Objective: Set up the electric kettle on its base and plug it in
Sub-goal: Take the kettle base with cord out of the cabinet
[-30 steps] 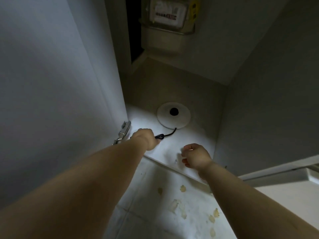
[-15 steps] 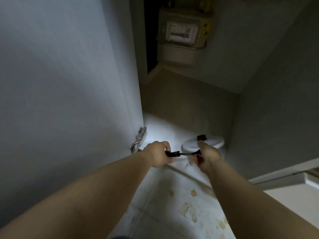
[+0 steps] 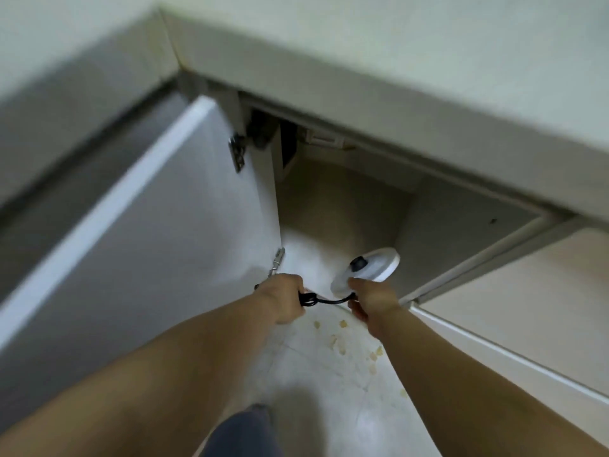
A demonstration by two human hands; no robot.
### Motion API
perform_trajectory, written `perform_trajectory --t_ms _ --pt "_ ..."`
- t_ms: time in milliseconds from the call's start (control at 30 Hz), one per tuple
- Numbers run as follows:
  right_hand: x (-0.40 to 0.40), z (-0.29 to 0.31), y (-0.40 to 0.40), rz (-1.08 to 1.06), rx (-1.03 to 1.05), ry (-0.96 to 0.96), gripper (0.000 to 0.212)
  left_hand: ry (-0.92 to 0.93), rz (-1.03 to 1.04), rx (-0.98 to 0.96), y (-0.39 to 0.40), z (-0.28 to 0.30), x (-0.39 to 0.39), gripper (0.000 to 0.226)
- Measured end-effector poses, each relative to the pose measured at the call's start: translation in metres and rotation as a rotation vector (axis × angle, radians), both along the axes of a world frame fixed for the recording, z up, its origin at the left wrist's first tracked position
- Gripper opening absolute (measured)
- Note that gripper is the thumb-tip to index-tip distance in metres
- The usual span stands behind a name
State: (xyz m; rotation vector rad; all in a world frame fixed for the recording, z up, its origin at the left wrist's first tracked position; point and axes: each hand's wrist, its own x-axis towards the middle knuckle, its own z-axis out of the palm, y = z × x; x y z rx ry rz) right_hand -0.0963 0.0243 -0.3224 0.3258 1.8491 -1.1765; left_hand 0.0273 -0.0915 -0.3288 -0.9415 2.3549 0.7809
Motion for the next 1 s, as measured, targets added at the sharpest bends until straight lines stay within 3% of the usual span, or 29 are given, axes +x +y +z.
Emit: perform_trajectory --t_ms 200,467,633,733,833,1000 --pt "0.036 0.188 0.035 0.202 0.068 0.038 0.015 -0.113 -0.114 0.0 0.027 0.205 0.03 0.029" --pt "0.06 0.358 0.061 0.63 0.018 -0.039 0.019 -0.141 -0.139 -0.017 0.043 0.404 0.062 0.016" --pt "0.068 0.421 0.049 0.695 -0.157 -0.018 0.012 -0.025 -0.058 -0.112 0.036 0.47 0.087 0.023" --pt "0.067 0.447 0.04 0.598 -0.29 0.014 0.014 0.109 -0.007 -0.286 0.03 0.493 0.092 0.018" --pt "0.057 0.459 0.034 0.468 -0.391 0.018 0.014 0.239 0.044 -0.402 0.024 0.499 0.085 0.017" --pt "0.024 0.454 0.031 0.36 -0.372 0.02 0.015 0.324 0.102 -0.355 0.015 0.488 0.05 0.024"
